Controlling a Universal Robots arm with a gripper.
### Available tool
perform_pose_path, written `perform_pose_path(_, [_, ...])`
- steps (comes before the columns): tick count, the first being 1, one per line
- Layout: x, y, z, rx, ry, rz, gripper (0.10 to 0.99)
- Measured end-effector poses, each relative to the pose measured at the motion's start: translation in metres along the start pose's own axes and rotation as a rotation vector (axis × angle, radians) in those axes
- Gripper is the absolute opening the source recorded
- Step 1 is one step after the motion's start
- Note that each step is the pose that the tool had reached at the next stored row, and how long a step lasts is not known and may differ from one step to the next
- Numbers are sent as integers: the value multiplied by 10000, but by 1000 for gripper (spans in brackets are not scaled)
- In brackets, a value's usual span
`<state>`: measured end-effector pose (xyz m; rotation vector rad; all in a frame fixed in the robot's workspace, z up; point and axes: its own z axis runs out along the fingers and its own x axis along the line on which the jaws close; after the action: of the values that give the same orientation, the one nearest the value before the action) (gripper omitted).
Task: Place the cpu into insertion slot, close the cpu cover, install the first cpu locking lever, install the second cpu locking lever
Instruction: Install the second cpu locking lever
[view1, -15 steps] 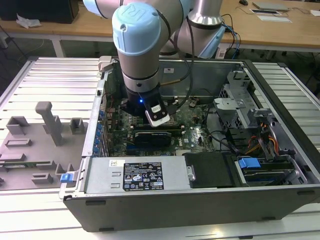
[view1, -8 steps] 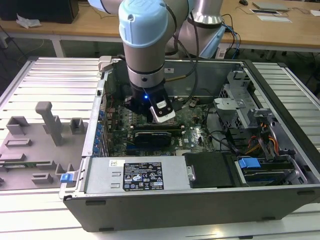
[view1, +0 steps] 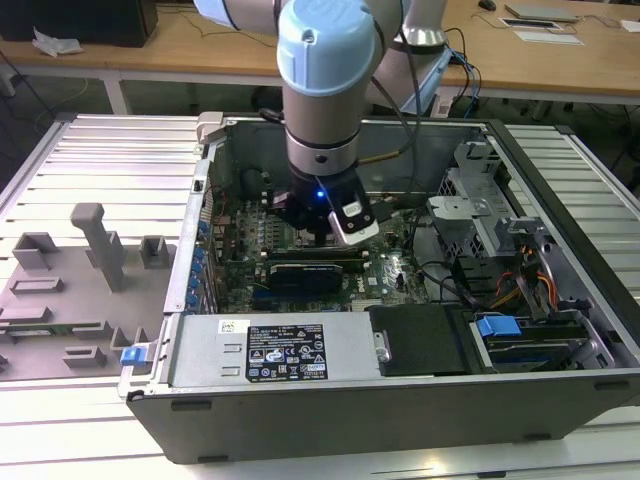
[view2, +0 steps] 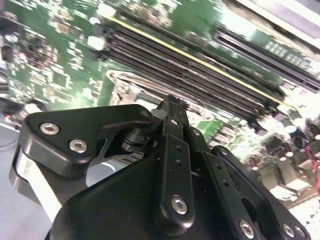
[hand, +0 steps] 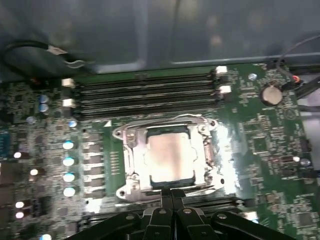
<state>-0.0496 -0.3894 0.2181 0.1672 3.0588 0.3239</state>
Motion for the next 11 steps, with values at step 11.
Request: perform_pose_path(11, [-12,285,55,154,0,-8,106])
